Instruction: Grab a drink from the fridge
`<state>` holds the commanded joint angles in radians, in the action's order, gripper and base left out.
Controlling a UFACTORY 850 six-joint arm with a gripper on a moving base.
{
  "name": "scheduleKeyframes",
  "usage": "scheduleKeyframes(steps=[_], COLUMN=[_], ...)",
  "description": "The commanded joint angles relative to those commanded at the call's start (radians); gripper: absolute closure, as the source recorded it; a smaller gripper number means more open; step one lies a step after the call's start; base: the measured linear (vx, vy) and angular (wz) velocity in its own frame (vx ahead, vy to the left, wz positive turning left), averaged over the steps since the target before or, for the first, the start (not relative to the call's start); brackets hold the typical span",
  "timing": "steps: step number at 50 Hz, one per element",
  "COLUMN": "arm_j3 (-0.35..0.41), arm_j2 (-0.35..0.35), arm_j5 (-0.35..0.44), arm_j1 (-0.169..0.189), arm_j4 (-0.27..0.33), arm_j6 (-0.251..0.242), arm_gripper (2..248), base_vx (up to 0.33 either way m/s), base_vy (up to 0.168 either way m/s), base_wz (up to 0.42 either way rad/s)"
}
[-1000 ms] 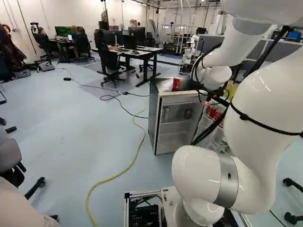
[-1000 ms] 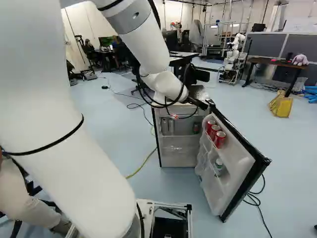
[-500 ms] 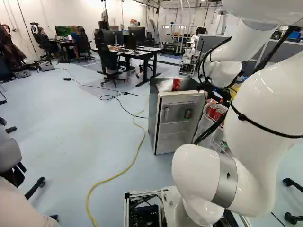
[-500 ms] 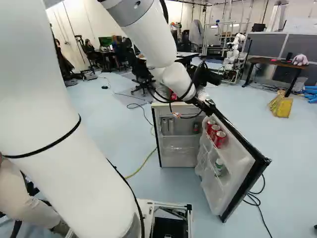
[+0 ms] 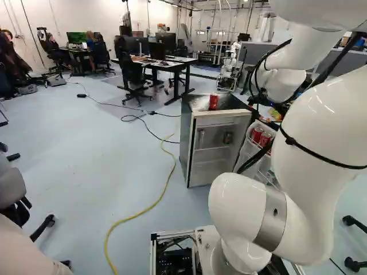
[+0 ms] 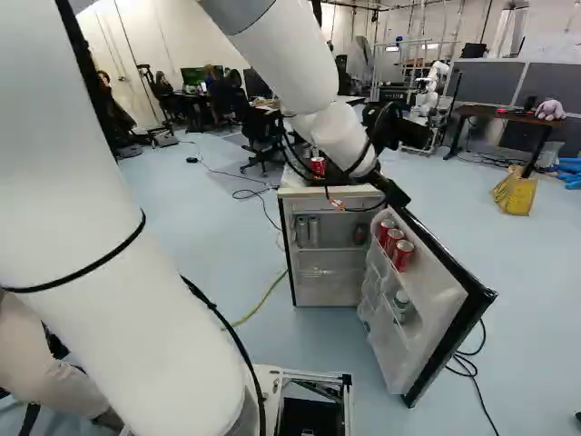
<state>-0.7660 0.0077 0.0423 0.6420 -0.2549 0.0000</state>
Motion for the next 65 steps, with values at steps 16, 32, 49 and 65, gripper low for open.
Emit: scheduleKeyframes(steps=[16, 32, 49, 65], arm_j3=[-0.039, -0.082, -0.131, -0.190], arm_j2=[-0.037, -0.078, -0.124, -0.178], arm_j5=[-0.009, -0.042, -0.106, -0.170], arm_j1=[0.049, 0.097, 0.144, 0.182], arm_j4=[0.000, -0.001, -0.022, -0.045], arm_j6=[0.000, 0.000, 0.000, 0.000], arm_gripper=[3, 3, 3, 3], base_vx=[0.000, 0.000, 0.000, 0.000], base_vy=[0.000, 0.000, 0.000, 0.000], base_wz=[0.000, 0.000, 0.000, 0.000])
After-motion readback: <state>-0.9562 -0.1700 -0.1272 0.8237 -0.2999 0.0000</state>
